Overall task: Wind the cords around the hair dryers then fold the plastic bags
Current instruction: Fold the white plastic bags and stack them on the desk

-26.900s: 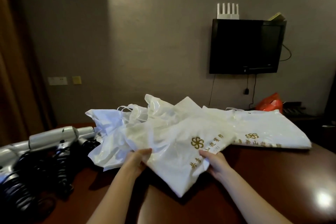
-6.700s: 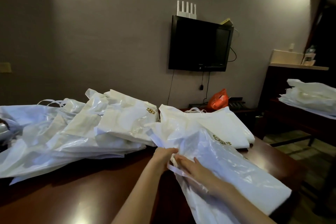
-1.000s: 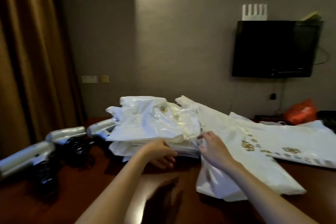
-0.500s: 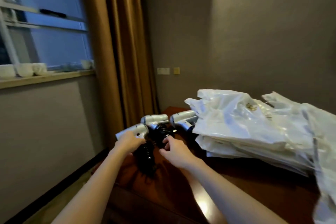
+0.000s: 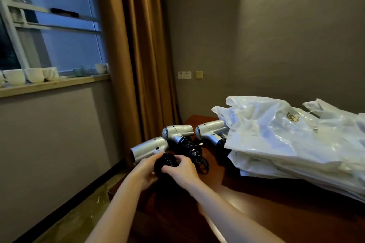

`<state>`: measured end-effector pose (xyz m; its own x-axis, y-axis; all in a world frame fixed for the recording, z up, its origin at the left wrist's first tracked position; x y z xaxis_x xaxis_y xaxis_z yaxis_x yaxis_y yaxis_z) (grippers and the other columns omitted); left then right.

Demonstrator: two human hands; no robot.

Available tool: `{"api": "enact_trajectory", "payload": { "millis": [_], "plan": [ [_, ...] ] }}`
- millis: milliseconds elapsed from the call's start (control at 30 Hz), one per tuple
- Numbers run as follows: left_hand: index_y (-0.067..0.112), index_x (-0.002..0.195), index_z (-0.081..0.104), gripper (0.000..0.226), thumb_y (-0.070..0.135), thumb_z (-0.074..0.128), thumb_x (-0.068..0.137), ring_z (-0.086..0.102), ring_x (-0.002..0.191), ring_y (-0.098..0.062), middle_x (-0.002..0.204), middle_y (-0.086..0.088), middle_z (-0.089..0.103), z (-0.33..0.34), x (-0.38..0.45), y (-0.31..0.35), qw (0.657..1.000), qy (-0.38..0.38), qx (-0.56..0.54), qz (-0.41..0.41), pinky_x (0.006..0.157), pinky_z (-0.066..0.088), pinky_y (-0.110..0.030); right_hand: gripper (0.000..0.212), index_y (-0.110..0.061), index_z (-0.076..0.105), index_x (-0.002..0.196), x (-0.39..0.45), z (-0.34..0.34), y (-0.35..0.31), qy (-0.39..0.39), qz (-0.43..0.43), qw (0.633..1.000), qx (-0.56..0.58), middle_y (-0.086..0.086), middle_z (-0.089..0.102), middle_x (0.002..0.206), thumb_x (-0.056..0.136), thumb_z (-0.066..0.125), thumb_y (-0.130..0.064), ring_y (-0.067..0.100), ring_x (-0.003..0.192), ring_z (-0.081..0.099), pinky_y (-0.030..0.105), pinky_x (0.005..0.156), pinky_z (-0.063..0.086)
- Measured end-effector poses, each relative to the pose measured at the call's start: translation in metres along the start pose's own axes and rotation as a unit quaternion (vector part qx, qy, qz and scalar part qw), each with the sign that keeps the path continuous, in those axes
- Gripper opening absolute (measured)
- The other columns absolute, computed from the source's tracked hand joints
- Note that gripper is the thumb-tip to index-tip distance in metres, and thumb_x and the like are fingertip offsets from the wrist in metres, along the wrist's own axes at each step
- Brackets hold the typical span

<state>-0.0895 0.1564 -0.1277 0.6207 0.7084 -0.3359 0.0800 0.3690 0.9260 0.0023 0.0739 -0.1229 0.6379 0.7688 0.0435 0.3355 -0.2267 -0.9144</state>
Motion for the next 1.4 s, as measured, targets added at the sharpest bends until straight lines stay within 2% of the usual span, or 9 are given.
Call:
{"api": "enact_trajectory", "payload": {
  "millis": [133, 300, 467, 633, 700, 800, 967, 1167, 1400],
  "plan": [
    [0.004, 0.114, 0.061, 0.023, 0.018, 0.06, 0.095, 0.066, 0.082, -0.027, 0.092, -0.017, 0.069, 0.011, -0.01, 0.006, 0.995, -0.025, -0.092, 0.01, 0.051, 0.058, -0.031, 0.066, -0.022, 0.055, 0.13, -0.022, -0.021, -0.025, 0.014, -0.071, 0.997, -0.006, -0.006, 0.063, 0.111, 0.069, 0.075, -0.036, 0.011, 0.101, 0.061, 0.028, 0.088, 0.052],
    [0.007, 0.103, 0.064, 0.018, 0.021, 0.063, 0.092, 0.065, 0.085, -0.025, 0.095, -0.013, 0.068, 0.057, -0.03, 0.038, 0.994, -0.059, -0.042, 0.081, 0.064, 0.055, -0.034, 0.074, -0.03, 0.046, 0.14, -0.055, -0.083, -0.059, 0.013, -0.133, 0.99, -0.052, -0.006, 0.062, 0.117, 0.073, 0.077, -0.036, 0.009, 0.098, 0.063, 0.023, 0.08, 0.053],
    [0.004, 0.098, 0.063, 0.02, 0.023, 0.058, 0.096, 0.068, 0.07, -0.024, 0.078, -0.012, 0.07, 0.171, -0.051, 0.034, 0.987, -0.138, -0.037, 0.067, 0.054, 0.057, -0.032, 0.057, -0.023, 0.056, 0.131, -0.09, -0.179, -0.05, 0.061, -0.09, 0.983, -0.147, 0.002, 0.068, 0.111, 0.079, 0.075, -0.034, 0.015, 0.098, 0.064, 0.029, 0.084, 0.05],
    [0.005, 0.102, 0.052, 0.022, 0.021, 0.038, 0.106, 0.057, 0.08, -0.026, 0.088, -0.016, 0.056, 0.289, -0.078, 0.005, 0.975, -0.205, -0.072, 0.04, 0.069, 0.048, -0.04, 0.039, -0.023, 0.064, 0.119, -0.142, -0.272, -0.001, 0.113, -0.029, 0.978, -0.172, -0.002, 0.07, 0.1, 0.083, 0.072, -0.037, 0.009, 0.087, 0.063, 0.017, 0.07, 0.047],
    [0.008, 0.091, 0.054, 0.024, 0.019, 0.039, 0.106, 0.057, 0.08, -0.022, 0.087, -0.013, 0.057, 0.323, -0.088, -0.003, 0.97, -0.235, -0.025, 0.059, 0.065, 0.048, -0.035, 0.039, -0.021, 0.065, 0.119, -0.167, -0.316, 0.022, 0.184, -0.004, 0.974, -0.133, -0.001, 0.072, 0.1, 0.085, 0.069, -0.039, 0.007, 0.085, 0.064, 0.016, 0.068, 0.046],
    [0.009, 0.094, 0.057, 0.021, 0.021, 0.043, 0.105, 0.059, 0.08, -0.02, 0.088, -0.01, 0.059, 0.361, -0.102, -0.01, 0.959, -0.272, 0.008, 0.077, 0.066, 0.049, -0.033, 0.042, -0.013, 0.061, 0.12, -0.222, -0.389, 0.055, 0.374, 0.045, 0.909, -0.179, 0.005, 0.065, 0.115, 0.088, 0.063, -0.041, 0.017, 0.102, 0.06, 0.029, 0.087, 0.048],
    [0.006, 0.107, 0.059, 0.019, 0.021, 0.061, 0.096, 0.064, 0.08, -0.021, 0.088, -0.009, 0.064, 0.385, -0.112, -0.041, 0.959, -0.282, 0.01, 0.022, 0.058, 0.053, -0.033, 0.071, -0.01, 0.038, 0.138, -0.258, -0.391, 0.16, 0.23, 0.272, 0.864, -0.356, 0.009, 0.041, 0.138, 0.088, 0.051, -0.058, 0.027, 0.126, 0.04, 0.039, 0.104, 0.038],
    [0.009, 0.102, 0.061, 0.016, 0.021, 0.065, 0.092, 0.065, 0.083, -0.019, 0.093, -0.008, 0.066, 0.404, -0.13, -0.071, 0.955, -0.295, 0.033, 0.005, 0.054, 0.055, -0.031, 0.038, -0.022, 0.059, 0.114, -0.281, -0.419, 0.17, 0.211, 0.248, 0.88, -0.345, 0.0, 0.063, 0.11, 0.086, 0.052, -0.046, 0.017, 0.094, 0.059, 0.038, 0.086, 0.049],
    [0.008, 0.084, 0.06, 0.018, 0.016, 0.053, 0.099, 0.057, 0.068, -0.02, 0.077, -0.008, 0.058, 0.423, -0.148, -0.089, 0.953, -0.301, 0.032, 0.009, 0.049, 0.048, -0.026, 0.071, -0.019, 0.037, 0.133, -0.323, -0.44, 0.187, 0.218, 0.303, 0.84, -0.394, -0.001, 0.043, 0.131, 0.081, 0.048, -0.065, 0.021, 0.115, 0.051, 0.047, 0.096, 0.041]
  ]
}}
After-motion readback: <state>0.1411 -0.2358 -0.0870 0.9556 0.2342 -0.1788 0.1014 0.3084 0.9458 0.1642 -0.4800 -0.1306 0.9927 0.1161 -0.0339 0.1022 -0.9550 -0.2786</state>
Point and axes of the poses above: each hand's wrist, its own x-axis towards the middle knuckle, its own z-axis out of the palm, y = z × x, the point moved 10 cm from there along x, towards the middle knuckle
